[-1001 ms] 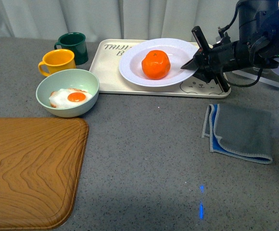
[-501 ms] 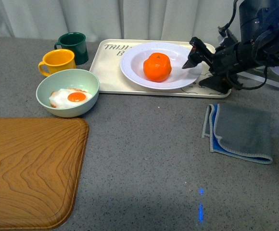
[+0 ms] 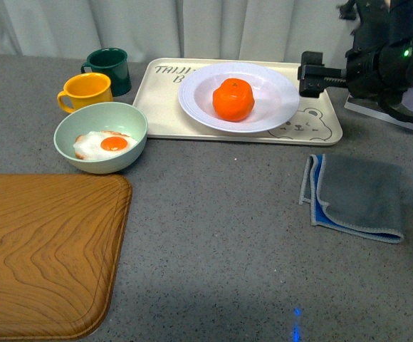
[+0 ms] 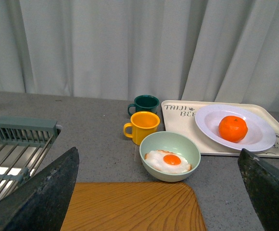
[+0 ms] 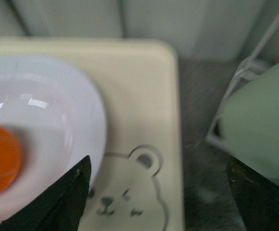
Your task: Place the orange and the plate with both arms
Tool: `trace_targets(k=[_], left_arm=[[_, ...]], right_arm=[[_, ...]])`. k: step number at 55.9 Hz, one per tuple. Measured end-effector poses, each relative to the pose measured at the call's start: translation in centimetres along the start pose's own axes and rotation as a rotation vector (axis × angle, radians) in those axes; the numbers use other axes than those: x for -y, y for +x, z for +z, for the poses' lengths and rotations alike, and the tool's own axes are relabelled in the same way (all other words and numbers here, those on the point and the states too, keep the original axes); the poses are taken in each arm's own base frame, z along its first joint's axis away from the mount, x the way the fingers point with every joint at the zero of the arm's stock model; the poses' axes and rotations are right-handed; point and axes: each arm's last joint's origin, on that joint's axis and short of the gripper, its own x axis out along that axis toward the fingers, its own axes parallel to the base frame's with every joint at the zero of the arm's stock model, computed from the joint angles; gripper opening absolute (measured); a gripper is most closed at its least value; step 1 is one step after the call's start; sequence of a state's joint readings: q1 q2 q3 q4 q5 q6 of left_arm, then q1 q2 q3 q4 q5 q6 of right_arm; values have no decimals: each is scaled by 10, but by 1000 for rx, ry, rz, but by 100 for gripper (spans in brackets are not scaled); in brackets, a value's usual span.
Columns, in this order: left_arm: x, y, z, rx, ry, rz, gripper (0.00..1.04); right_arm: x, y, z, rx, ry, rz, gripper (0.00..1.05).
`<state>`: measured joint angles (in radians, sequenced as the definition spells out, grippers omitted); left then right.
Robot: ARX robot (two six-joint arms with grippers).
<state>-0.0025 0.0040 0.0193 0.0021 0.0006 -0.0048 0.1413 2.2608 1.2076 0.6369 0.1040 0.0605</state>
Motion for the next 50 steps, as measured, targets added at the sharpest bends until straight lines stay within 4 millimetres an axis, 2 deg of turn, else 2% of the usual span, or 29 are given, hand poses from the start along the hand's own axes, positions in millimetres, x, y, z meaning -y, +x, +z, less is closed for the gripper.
trace_targets(k=[5, 11, 18, 20, 26, 36, 50], left_arm=[[0, 0, 0, 0, 0, 1, 98], [0, 0, 0, 0, 0, 1, 98], [0, 0, 0, 0, 0, 1, 98], [0, 0, 0, 0, 0, 1, 98], [0, 0, 0, 0, 0, 1, 98], [0, 0, 0, 0, 0, 1, 98], [0, 0, 0, 0, 0, 1, 98]], right_arm=[[6, -30, -5, 211, -5, -10, 65], [17, -77, 3, 393, 1, -17, 47], [27, -117, 6, 443, 2, -28, 28], [31, -130, 0, 428, 0, -32, 19], [35, -152, -13, 394, -6, -25, 1], [42, -197, -22, 403, -9, -25, 1], [54, -242, -33, 388, -7, -29, 1]])
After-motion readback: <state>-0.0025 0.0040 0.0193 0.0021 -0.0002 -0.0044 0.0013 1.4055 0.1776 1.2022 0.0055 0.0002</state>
